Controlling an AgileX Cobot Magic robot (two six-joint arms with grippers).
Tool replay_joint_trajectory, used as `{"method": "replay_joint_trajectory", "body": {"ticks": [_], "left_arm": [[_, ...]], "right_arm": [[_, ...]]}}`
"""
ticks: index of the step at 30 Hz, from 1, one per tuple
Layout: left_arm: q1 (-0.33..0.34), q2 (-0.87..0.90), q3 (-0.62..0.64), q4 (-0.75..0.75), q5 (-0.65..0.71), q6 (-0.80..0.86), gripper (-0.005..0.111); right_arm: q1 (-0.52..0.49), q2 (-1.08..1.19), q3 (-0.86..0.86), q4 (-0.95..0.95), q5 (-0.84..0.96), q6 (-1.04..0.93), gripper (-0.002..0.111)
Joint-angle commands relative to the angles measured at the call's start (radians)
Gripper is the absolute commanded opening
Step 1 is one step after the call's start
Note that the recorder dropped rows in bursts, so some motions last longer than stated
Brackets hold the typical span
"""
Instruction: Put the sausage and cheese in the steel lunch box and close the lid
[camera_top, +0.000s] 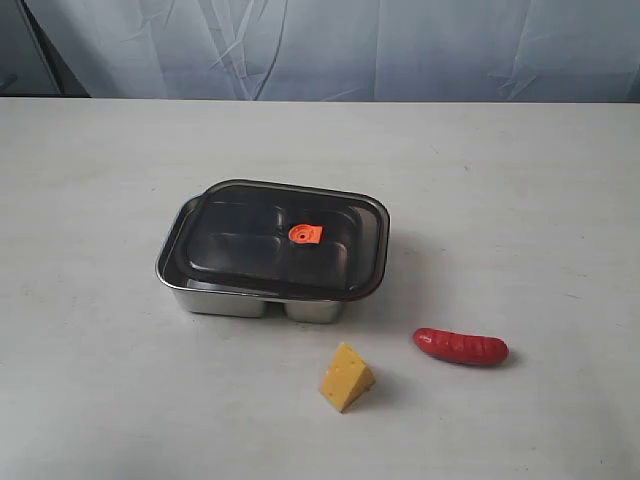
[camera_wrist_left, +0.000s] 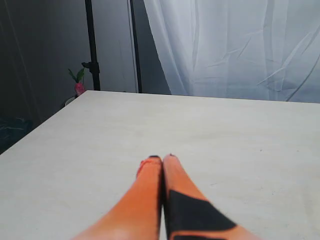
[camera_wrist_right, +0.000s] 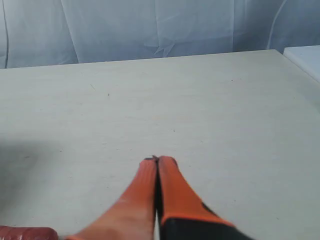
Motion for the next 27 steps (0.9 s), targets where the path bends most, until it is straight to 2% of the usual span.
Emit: {"method": "replay_joint_trajectory", "body": {"ticks": [1, 9, 12, 13, 15, 17, 22, 25, 27], "left_arm": [[-0.008, -0.006, 0.003, 0.000, -0.006, 0.000, 0.000], [-0.008, -0.006, 0.003, 0.000, -0.006, 0.000, 0.000], [-0.008, -0.006, 0.003, 0.000, -0.006, 0.000, 0.000], [-0.008, -0.006, 0.003, 0.000, -0.006, 0.000, 0.000], [-0.008, -0.006, 0.003, 0.000, -0.006, 0.000, 0.000], [-0.008, -0.006, 0.003, 0.000, -0.006, 0.000, 0.000], [-0.008, -0.006, 0.003, 0.000, -0.006, 0.000, 0.000], [-0.008, -0.006, 0.003, 0.000, -0.006, 0.000, 0.000], [-0.008, -0.006, 0.003, 0.000, -0.006, 0.000, 0.000]], "right_arm": [[-0.007, 0.000, -0.008, -0.001, -0.013, 0.001, -0.001], [-0.007, 0.000, -0.008, -0.001, -0.020, 0.001, -0.001], [-0.007, 0.000, -0.008, -0.037, -0.113, 0.017, -0.001], [-0.007, 0.000, -0.008, 0.070, -0.172, 0.068, -0.001], [-0.007, 0.000, -0.008, 0.452, -0.259, 0.187, -0.001], [-0.007, 0.000, -0.008, 0.694, -0.290, 0.189, -0.001], [-0.007, 0.000, -0.008, 0.756, -0.313, 0.205, -0.001], [-0.007, 0.000, -0.008, 0.955, -0.276, 0.256, -0.001], [-0.007, 0.000, -0.008, 1.090, -0.178, 0.245, -0.001]]}}
